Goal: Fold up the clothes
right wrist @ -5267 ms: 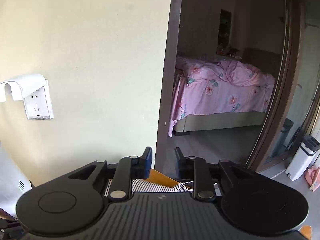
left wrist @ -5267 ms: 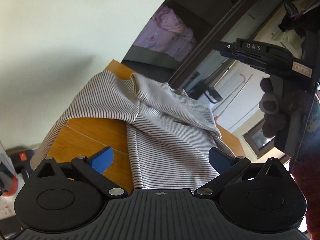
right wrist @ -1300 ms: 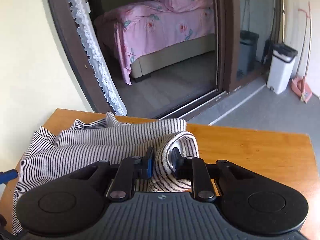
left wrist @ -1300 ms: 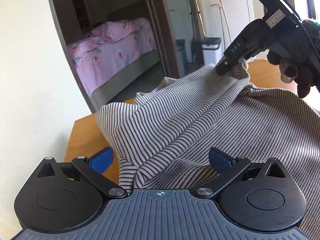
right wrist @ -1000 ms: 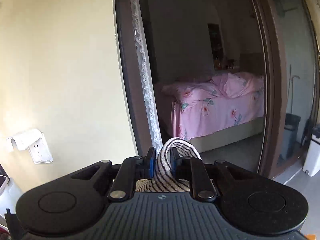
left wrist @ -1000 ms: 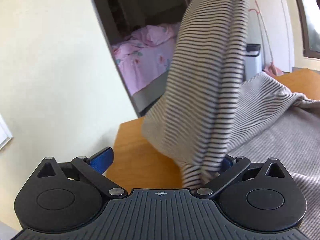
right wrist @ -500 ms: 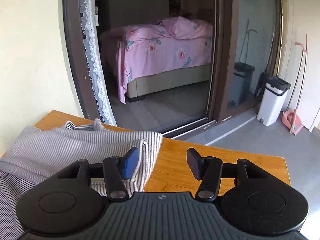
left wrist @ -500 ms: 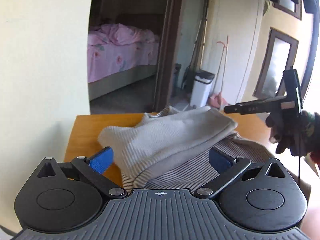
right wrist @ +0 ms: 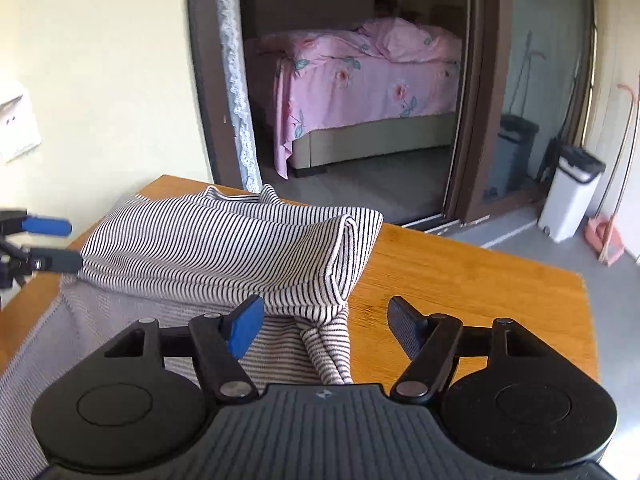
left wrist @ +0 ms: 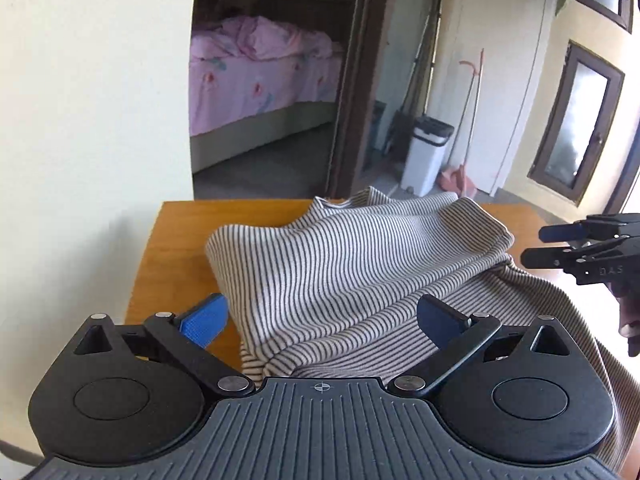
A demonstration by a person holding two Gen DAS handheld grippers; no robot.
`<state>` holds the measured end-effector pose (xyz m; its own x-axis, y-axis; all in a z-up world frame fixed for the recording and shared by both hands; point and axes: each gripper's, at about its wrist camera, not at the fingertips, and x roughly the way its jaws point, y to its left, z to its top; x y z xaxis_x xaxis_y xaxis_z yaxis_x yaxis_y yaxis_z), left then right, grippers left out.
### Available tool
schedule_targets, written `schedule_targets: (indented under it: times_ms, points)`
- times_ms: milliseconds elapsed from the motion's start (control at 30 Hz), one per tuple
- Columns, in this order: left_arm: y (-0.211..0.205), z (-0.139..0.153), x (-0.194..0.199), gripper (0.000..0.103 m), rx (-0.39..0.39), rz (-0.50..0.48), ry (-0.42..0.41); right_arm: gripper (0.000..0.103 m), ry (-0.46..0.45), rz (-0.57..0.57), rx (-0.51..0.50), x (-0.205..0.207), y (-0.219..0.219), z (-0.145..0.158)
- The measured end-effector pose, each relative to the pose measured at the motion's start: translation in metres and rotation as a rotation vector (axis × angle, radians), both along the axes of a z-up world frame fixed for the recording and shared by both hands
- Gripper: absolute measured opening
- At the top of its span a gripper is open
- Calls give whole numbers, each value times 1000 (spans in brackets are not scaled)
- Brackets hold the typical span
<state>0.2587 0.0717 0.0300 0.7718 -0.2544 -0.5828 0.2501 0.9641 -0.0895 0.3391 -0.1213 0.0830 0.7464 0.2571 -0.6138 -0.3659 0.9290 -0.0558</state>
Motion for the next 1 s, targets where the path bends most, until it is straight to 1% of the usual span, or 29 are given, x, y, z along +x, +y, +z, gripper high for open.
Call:
schedule_targets:
  times_ms: [67, 167, 233, 267, 367, 400, 433, 467, 533, 567, 600, 633, 667, 700, 767, 800, 833, 867, 900, 933, 1000]
  points:
    - [1, 5, -26, 103, 23, -40, -17, 70, -44, 53, -58, -35, -3, 9]
    - [-5, 6, -60, 103, 86, -71, -32, 70, -62, 172, -105, -87, 7, 19]
    - [-11, 6, -78, 103, 120, -76, -49, 70, -53, 259, -86, -116, 22, 22]
    - [-13, 7, -86, 103, 125, -76, -55, 70, -34, 298, -57, -128, 32, 22]
    - [-14, 10, -110, 103, 148, -90, -68, 70, 55, 420, 28, -156, 71, 9]
    - [-12, 11, -119, 103, 157, -99, -72, 70, 78, 462, 39, -166, 83, 3]
    - [-11, 12, -128, 103, 168, -107, -80, 70, 96, 505, 41, -178, 96, -3]
    - [-9, 13, -136, 103, 178, -115, -87, 70, 95, 535, 25, -187, 106, -10]
    - [-6, 13, -153, 103, 186, -127, -100, 70, 71, 581, -24, -205, 127, -25]
    - [-4, 13, -161, 103, 183, -131, -106, 65, 50, 585, -52, -210, 135, -31]
    - [-3, 11, -168, 103, 175, -137, -112, 56, 21, 565, -73, -211, 139, -34]
    - [-1, 10, -175, 103, 165, -148, -117, 29, -11, 537, -90, -209, 141, -35]
    - [0, 9, -182, 103, 152, -163, -120, 12, -43, 509, -106, -208, 144, -35]
    - [1, 8, -188, 103, 139, -184, -121, 12, -71, 470, -100, -205, 142, -32]
    - [-2, 3, -197, 103, 136, -245, -117, 12, -107, 385, -37, -193, 125, -10]
    - [-7, -1, -199, 103, 154, -270, -119, 12, -122, 362, -9, -190, 116, 3]
    - [-15, -5, -199, 103, 189, -283, -128, 12, -138, 350, 16, -189, 109, 15]
    - [-23, -9, -199, 103, 225, -297, -136, 12, -144, 334, 14, -190, 102, 17]
    - [-31, -12, -195, 103, 265, -295, -149, 12, -144, 316, -3, -193, 97, 13]
    - [-39, -16, -187, 103, 297, -264, -161, 12, -143, 298, -20, -195, 91, 8]
    - [-47, -20, -169, 103, 324, -178, -169, 17, -143, 262, -54, -201, 80, 0]
